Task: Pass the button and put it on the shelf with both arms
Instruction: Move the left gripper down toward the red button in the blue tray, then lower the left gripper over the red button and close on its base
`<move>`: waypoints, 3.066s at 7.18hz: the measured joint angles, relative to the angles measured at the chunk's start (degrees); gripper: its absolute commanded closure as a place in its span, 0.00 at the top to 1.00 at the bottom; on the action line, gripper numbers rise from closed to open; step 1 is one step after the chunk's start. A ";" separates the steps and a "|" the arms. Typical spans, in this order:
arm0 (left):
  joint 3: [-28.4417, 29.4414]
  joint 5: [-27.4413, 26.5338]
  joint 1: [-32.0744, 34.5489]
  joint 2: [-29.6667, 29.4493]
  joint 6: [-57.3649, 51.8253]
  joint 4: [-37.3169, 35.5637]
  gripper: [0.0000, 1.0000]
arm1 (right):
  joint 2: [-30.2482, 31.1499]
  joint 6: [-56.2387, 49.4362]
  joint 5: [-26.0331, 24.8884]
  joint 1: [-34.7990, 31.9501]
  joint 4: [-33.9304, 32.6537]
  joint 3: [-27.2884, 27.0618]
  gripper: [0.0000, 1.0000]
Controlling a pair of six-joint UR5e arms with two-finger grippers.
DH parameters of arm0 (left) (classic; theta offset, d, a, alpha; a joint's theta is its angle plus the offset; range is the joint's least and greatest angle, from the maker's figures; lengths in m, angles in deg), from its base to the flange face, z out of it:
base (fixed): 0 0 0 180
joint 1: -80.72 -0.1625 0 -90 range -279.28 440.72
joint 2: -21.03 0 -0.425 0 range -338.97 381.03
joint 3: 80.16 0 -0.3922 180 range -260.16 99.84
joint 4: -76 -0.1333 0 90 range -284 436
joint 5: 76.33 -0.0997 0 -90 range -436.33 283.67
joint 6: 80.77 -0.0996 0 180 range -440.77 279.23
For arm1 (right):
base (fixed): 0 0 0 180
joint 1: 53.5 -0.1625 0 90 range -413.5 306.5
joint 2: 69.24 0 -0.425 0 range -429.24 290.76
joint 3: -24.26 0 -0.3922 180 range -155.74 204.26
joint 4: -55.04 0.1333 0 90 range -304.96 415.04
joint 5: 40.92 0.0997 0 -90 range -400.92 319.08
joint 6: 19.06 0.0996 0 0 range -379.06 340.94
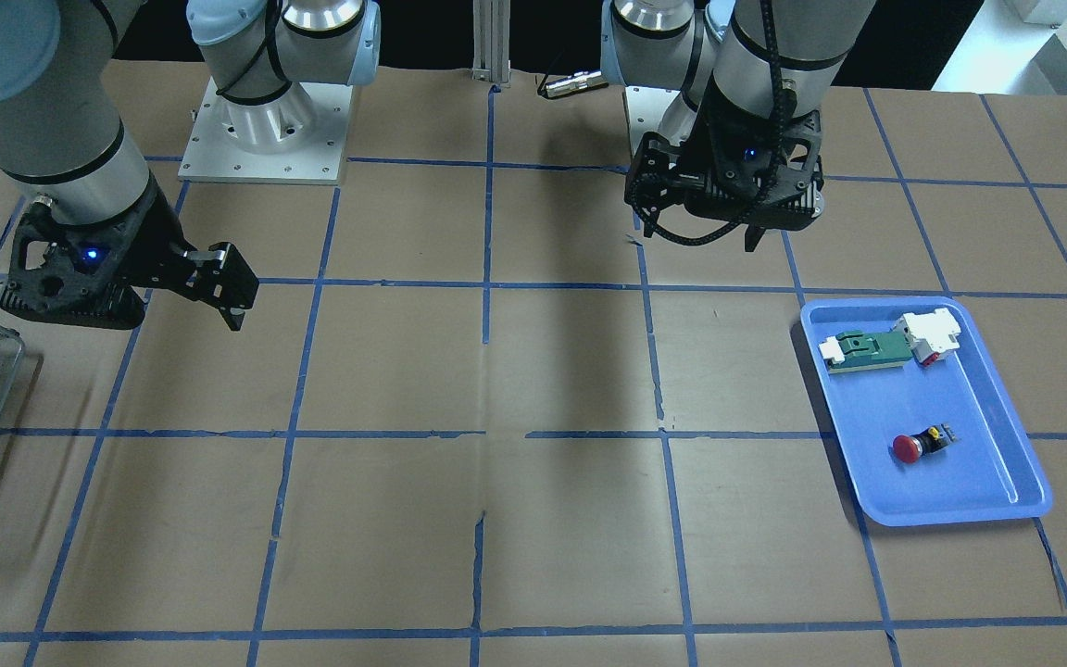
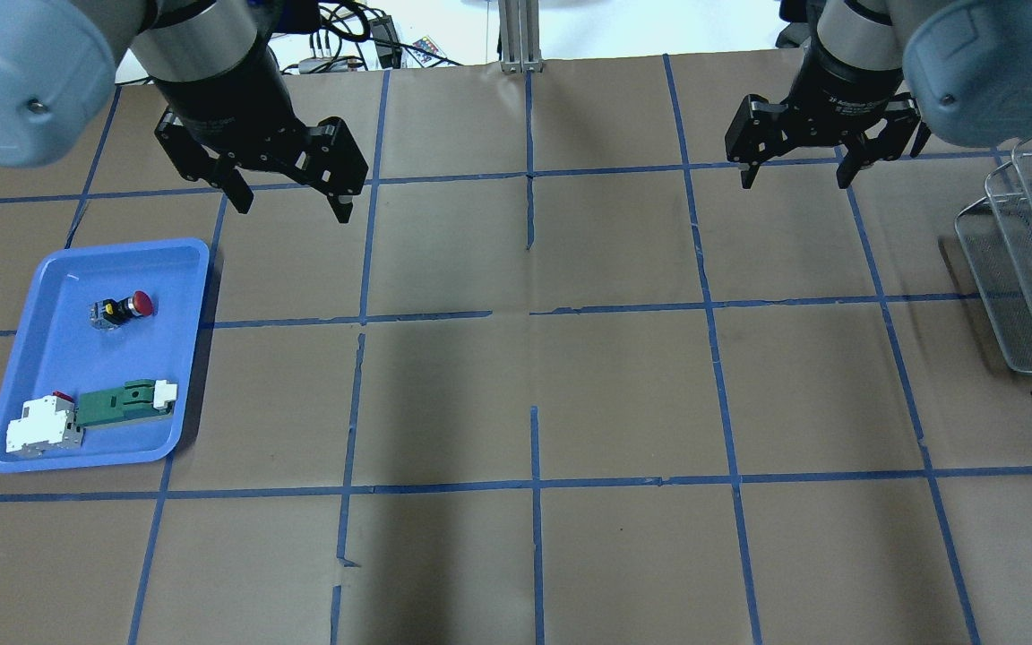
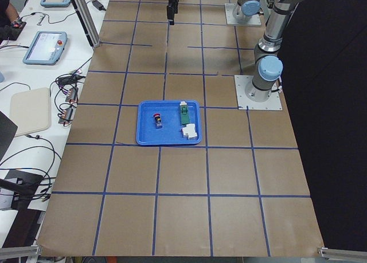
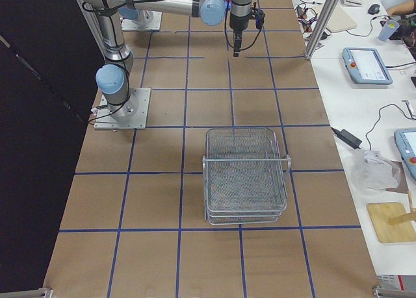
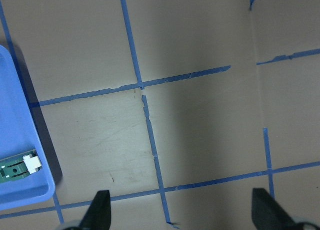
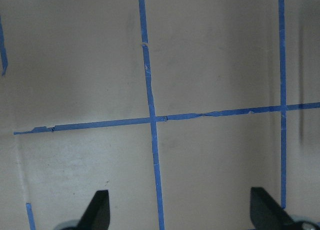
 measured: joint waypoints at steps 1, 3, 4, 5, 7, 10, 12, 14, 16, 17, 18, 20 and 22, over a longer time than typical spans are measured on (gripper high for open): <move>-0.26 0.08 -0.83 0.10 -0.18 0.00 1.00 | 0.17 -0.02 -0.06 0.00 0.05 -0.01 1.00; -0.88 0.16 -2.47 0.19 -0.74 0.00 1.00 | 0.30 -0.27 -0.21 0.31 -0.32 -0.02 1.00; -1.04 -0.01 -3.49 0.07 -0.83 -0.08 1.00 | -0.38 -0.11 0.10 0.34 -1.59 0.12 1.00; -1.59 -0.07 -5.54 -0.14 -0.84 -0.18 1.00 | -1.19 -0.06 0.08 0.35 -2.99 0.36 1.00; -5.52 -0.11 -11.61 -1.22 -1.53 -3.21 1.00 | -1.17 -0.08 -0.29 0.31 -3.65 0.15 1.00; -13.31 -0.54 -20.57 -5.83 -15.87 -16.30 1.00 | -0.62 -0.09 -0.28 0.82 -3.68 0.22 1.00; -15.88 -0.66 -26.44 -8.55 -38.92 -24.33 1.00 | -0.43 -0.09 -0.44 0.97 -3.53 0.35 1.00; -18.66 -0.68 -32.67 -11.87 -64.54 -33.90 1.00 | -0.35 -0.01 -0.47 0.85 -3.15 0.69 1.00; -20.06 -0.37 -36.73 -15.80 -87.33 -44.00 1.00 | -0.29 0.94 -0.37 0.65 -1.80 0.86 1.00; -20.21 -0.06 -37.48 -18.15 -93.43 -48.07 1.00 | -0.20 1.94 -0.22 0.56 -1.52 0.80 1.00; -20.29 0.00 -37.74 -20.37 -96.07 -50.66 1.00 | -0.04 3.12 0.16 0.22 -0.60 0.61 1.00; -20.97 -0.41 -37.85 -23.37 -97.68 -52.61 0.62 | 0.68 3.46 5.04 -1.42 2.65 0.68 1.00; -22.02 -0.51 -37.87 -23.84 -97.68 -52.63 0.01 | 1.28 -2.53 6.84 -2.54 4.67 0.61 1.00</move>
